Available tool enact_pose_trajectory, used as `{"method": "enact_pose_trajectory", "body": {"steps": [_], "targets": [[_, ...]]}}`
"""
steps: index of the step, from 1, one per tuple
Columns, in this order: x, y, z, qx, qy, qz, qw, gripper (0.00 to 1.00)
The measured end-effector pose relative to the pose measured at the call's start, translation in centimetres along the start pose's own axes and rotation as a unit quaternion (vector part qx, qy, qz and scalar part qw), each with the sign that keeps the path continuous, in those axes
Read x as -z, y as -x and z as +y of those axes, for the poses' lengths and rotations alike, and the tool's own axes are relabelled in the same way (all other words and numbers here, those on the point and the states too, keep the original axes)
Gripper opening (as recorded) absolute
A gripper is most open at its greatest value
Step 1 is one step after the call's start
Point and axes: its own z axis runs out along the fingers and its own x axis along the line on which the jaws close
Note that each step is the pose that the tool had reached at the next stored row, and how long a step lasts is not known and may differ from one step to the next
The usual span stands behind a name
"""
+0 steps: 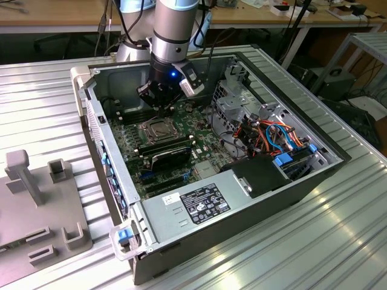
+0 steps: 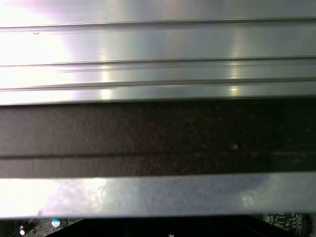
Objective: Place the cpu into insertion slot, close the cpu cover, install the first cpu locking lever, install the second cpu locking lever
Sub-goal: 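Install the first cpu locking lever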
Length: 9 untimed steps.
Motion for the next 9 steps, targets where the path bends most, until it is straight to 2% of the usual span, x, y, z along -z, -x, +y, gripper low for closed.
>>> {"method": "enact_pose_trajectory", "body": {"steps": [3, 6, 9], "targets": [[0.0, 0.0, 0.0, 0.0, 0.0, 0.0, 1.0, 0.11], [-0.08, 0.34, 0.01, 0.001, 0.0, 0.0, 1.0, 0.11], [-0.11, 0.58, 0.01, 0.012, 0.0, 0.0001, 0.99993, 0.11]]}}
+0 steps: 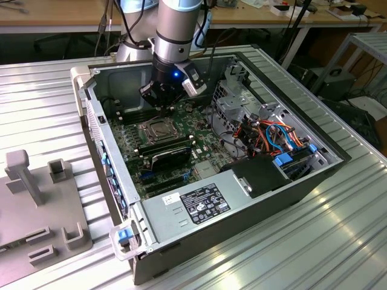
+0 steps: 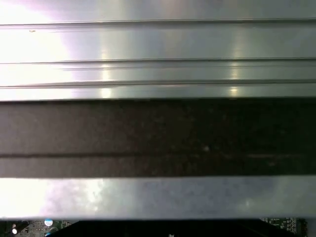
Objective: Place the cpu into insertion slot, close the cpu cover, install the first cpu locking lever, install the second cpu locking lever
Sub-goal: 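Install the first cpu locking lever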
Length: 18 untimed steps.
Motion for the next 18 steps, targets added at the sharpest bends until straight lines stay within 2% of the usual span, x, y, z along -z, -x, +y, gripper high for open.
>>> {"method": "enact_pose_trajectory", "body": {"steps": [9, 12, 18], "targets": [[-0.01, -0.42, 0.12, 0.004, -0.0001, 0.0002, 0.99999, 0.11], [-0.05, -0.32, 0.33, 0.005, -0.0001, 0.0001, 0.99999, 0.11], [-0.11, 0.05, 0.34, 0.004, -0.0001, 0.0001, 0.99999, 0.11]]}}
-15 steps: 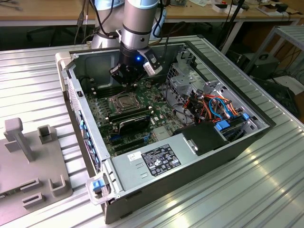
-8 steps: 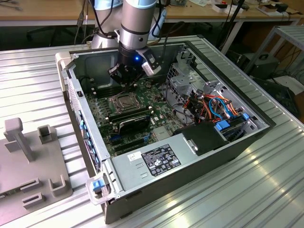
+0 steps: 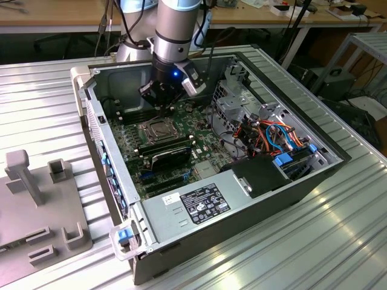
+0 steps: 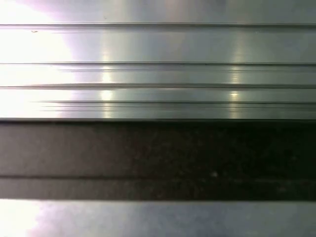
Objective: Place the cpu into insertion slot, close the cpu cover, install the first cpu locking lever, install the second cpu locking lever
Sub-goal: 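Install the first cpu locking lever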
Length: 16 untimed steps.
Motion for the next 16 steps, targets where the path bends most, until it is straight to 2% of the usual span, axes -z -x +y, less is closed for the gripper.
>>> {"method": "enact_pose_trajectory", "body": {"steps": [5, 8, 16], "targets": [[-0.09, 0.15, -0.17, 0.0, 0.0, 0.0002, 1.0, 0.11], [-0.39, 0.44, -0.14, 0.0, -0.0001, 0.0004, 1.0, 0.11], [-0.85, 0.45, -0.12, 0.0, -0.0001, 0.0005, 1.0, 0.11]]}}
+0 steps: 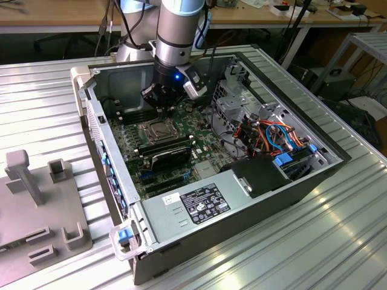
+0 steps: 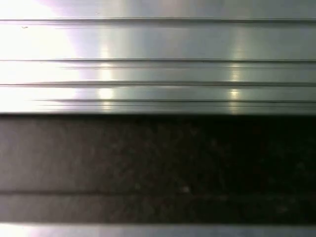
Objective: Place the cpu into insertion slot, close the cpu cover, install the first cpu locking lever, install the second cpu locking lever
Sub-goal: 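Install the first cpu locking lever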
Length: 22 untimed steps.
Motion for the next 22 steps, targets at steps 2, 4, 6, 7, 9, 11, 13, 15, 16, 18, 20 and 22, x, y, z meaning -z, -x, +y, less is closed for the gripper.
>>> {"method": "enact_pose_trajectory", "body": {"steps": [2, 4, 6, 7, 9, 11, 13, 15, 16, 18, 20, 22], "targets": [[-0.05, 0.0, 0.0, 0.0, 0.0, 0.0001, 1.0, 0.11], [-0.08, 0.0, 0.0, 0.0, 0.0, 0.0002, 1.0, 0.11], [-0.13, 0.02, 0.0, 0.0, 0.0001, 0.0003, 1.0, 0.11], [-0.15, 0.06, 0.0, 0.0, 0.0001, 0.0004, 1.0, 0.11], [-0.22, 0.21, 0.0, 0.0, 0.0, 0.0003, 1.0, 0.11], [-0.2, -0.18, 0.02, 0.0, 0.0, 0.0005, 1.0, 0.11], [-0.09, -0.18, -0.12, 0.0, 0.0, 0.0003, 1.0, 0.11], [-0.2, -0.18, -0.15, 0.0, -0.0001, 0.0004, 1.0, 0.11], [-0.24, -0.18, -0.15, 0.0, -0.0002, 0.0004, 1.0, 0.11], [-0.35, -0.18, -0.16, 0.0, -0.0004, 0.0005, 1.0, 0.11], [-0.45, -0.18, -0.17, 0.0, -0.0005, 0.0006, 1.0, 0.11], [-0.5, -0.18, -0.18, 0.0, -0.0004, 0.0005, 1.0, 0.11]]}}
